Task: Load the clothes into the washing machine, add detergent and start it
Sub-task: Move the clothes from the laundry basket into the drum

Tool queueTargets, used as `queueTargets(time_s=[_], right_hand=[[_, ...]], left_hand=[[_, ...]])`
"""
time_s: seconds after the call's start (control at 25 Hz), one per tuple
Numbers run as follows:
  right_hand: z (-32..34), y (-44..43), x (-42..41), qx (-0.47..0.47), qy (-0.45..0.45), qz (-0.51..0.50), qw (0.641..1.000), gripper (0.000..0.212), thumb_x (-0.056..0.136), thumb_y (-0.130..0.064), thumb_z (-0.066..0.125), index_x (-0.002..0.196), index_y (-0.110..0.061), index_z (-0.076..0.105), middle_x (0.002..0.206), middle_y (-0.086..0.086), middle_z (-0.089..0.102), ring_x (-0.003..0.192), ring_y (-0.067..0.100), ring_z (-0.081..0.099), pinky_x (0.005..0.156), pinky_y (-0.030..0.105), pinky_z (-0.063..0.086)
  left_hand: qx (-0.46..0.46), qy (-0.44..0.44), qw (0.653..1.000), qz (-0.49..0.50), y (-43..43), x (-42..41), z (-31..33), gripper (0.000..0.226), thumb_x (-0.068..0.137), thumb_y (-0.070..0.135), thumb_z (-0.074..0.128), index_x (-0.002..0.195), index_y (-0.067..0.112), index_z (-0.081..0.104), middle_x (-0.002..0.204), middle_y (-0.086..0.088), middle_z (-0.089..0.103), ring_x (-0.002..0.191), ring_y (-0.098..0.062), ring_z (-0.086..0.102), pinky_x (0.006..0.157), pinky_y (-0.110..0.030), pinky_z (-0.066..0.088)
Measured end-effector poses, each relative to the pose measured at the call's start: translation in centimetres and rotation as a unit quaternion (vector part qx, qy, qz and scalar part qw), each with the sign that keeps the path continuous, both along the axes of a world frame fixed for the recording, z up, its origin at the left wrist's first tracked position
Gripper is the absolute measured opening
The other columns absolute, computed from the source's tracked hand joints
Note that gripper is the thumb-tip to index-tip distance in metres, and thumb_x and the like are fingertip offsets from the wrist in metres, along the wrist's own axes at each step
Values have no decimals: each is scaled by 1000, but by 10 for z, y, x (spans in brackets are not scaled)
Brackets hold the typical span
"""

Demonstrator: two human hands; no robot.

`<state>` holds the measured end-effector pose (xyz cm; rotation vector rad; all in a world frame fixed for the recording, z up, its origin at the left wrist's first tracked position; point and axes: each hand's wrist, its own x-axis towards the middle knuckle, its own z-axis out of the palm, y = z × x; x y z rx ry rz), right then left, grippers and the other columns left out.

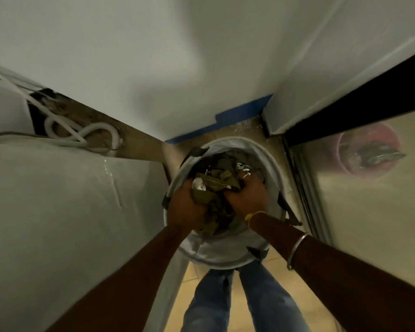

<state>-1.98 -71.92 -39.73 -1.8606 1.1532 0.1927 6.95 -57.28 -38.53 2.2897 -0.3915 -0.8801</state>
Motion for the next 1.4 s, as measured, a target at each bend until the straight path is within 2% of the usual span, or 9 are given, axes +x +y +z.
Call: queueTargets(time_s=[0.12, 0.24, 0.44, 0.64, 0.8, 1.0, 1.2, 1.32, 1.4], right_hand=[[83, 3, 2, -6, -73, -56, 996, 43, 74, -48, 66, 113, -29, 68, 111, -3, 69, 105, 22, 64, 93, 43, 53], [160, 6, 8, -30, -144, -78, 986, 28, 80, -35, 70, 107, -30, 68, 101, -12, 69, 95, 9, 64, 89, 36, 55], [264, 15, 10, -61, -225, -88, 968, 27, 81, -28, 70, 107, -37, 66, 93, -22, 64, 86, -1, 58, 78, 12, 45], [349, 41, -5, -106, -270, -99, 952, 29, 78, -29, 71, 107, -31, 66, 91, -14, 62, 86, 11, 59, 80, 25, 49], [403, 82, -27, -113, -333, -88, 932, 26, 74, -21, 74, 97, -28, 65, 89, -12, 65, 82, 5, 60, 74, 23, 51], [465, 161, -61, -129, -424, -43, 895, 26, 79, -27, 77, 102, -20, 67, 94, -6, 68, 88, 11, 64, 79, 34, 57], [530, 263, -48, -63, -479, 19, 875, 30, 78, -32, 80, 104, -28, 67, 96, -14, 69, 91, 6, 66, 84, 34, 57], [548, 330, -25, -5, -493, 57, 868, 33, 76, -30, 82, 105, -30, 68, 98, -15, 72, 91, 1, 67, 85, 29, 57], [546, 374, -9, 30, -496, 75, 865, 35, 75, -29, 84, 105, -32, 67, 100, -13, 73, 92, 0, 68, 84, 26, 57]], left_hand=[[-21, 5, 999, 42, -1, 2, 75, 46, 81, 34, 77, 121, 41, 56, 106, 21, 64, 95, 7, 59, 85, -13, 45], [-45, -7, 997, 65, -6, 5, 144, 38, 81, 28, 77, 103, 48, 53, 94, 26, 58, 88, 7, 58, 75, -8, 40], [-105, -33, 988, 108, 2, 5, 230, 48, 72, 29, 79, 115, 33, 58, 95, 14, 66, 87, -8, 65, 71, -20, 51], [-153, -100, 976, 115, 24, -7, 322, 48, 74, 31, 77, 117, 30, 54, 95, 10, 68, 83, -9, 65, 74, -32, 57], [-204, -152, 956, 149, 64, -36, 380, 46, 73, 29, 77, 114, 29, 55, 93, 11, 67, 82, -9, 65, 74, -39, 59], [-248, -214, 922, 204, 142, -83, 460, 45, 73, 35, 77, 111, 38, 54, 94, 14, 67, 82, -6, 64, 71, -31, 55], [-263, -244, 886, 295, 249, -94, 527, 45, 69, 34, 80, 105, 41, 54, 91, 16, 69, 82, -4, 65, 67, -23, 53], [-263, -259, 863, 345, 318, -85, 540, 46, 69, 25, 81, 102, 43, 54, 85, 19, 67, 77, 6, 62, 57, -3, 43], [-257, -263, 853, 370, 362, -72, 536, 49, 69, 23, 81, 108, 39, 56, 86, 19, 66, 75, 9, 60, 56, -1, 41]])
